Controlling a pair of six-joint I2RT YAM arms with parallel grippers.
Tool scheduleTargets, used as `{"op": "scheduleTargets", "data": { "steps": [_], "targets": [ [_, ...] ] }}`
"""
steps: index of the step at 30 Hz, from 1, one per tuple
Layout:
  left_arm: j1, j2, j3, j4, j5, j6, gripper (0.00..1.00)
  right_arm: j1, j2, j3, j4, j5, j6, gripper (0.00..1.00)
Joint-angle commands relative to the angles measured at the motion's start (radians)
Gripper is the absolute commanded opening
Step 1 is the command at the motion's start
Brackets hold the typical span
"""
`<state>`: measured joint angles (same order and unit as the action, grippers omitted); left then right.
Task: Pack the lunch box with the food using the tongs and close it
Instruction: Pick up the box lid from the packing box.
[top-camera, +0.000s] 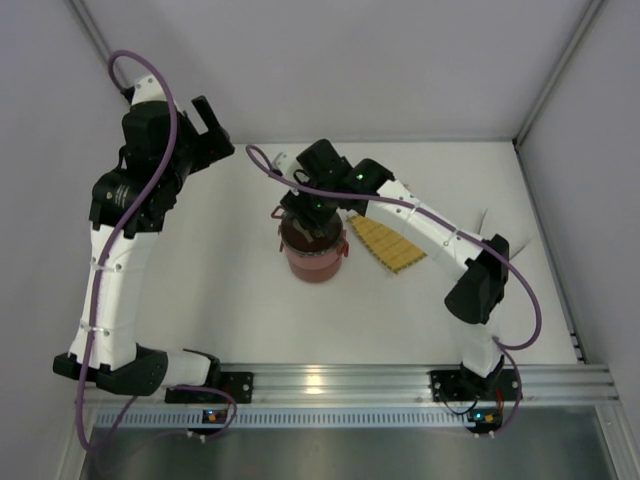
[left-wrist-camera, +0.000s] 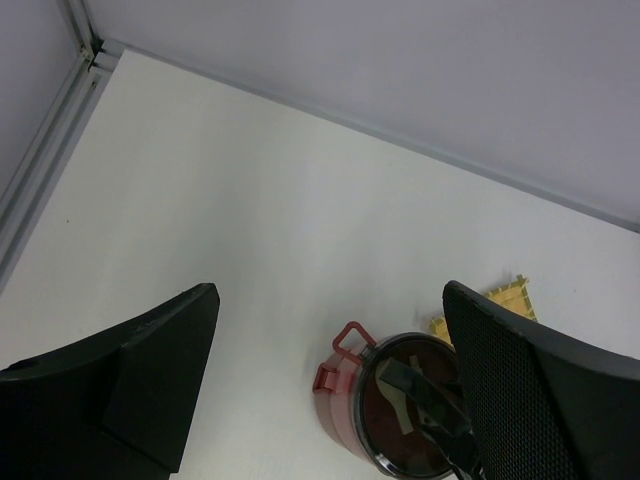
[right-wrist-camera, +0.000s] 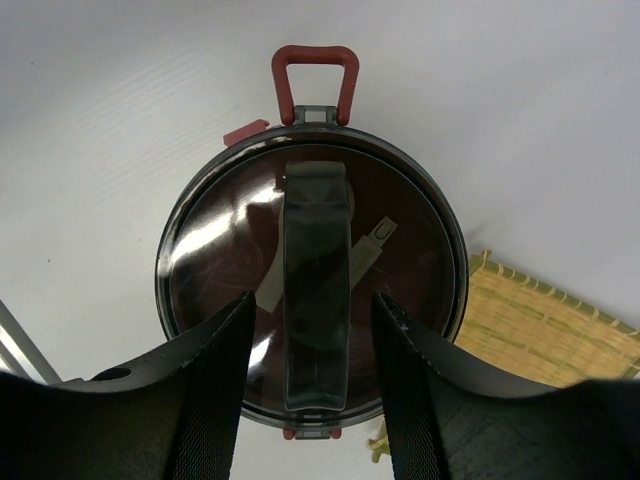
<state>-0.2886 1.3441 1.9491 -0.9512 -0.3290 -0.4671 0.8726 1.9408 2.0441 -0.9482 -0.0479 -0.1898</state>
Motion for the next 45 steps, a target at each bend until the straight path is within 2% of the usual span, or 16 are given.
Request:
{"op": "scheduleTargets", "data": {
  "steps": [1,17,20,21,24,45],
  "targets": [
    [0.006,-0.019,0.016,0.022,0.01,0.022,0.99,0.009,0.004,0.06,-0.032,0.026,-0.033,0.49],
    [0.005,-0.019,-0.006,0.032,0.033,0.036,0.98,0.011,-0.017,0.008,-0.066,0.014,-0.083,0.39],
    [0.005,-0.02,-0.01,0.034,0.034,0.038,0.98,0.011,-0.019,0.014,-0.058,0.022,-0.077,0.32],
    [0.006,-0.02,-0.01,0.034,0.036,0.036,0.98,0.011,-0.019,0.019,-0.06,0.023,-0.076,0.24],
    [0.006,-0.019,-0.013,0.035,0.038,0.041,0.99,0.009,-0.019,0.037,-0.061,0.025,-0.063,0.18],
    [0.005,-0.002,-0.016,0.04,0.041,0.047,0.99,0.009,-0.031,0.122,-0.115,0.01,-0.128,0.13]
  ]
}}
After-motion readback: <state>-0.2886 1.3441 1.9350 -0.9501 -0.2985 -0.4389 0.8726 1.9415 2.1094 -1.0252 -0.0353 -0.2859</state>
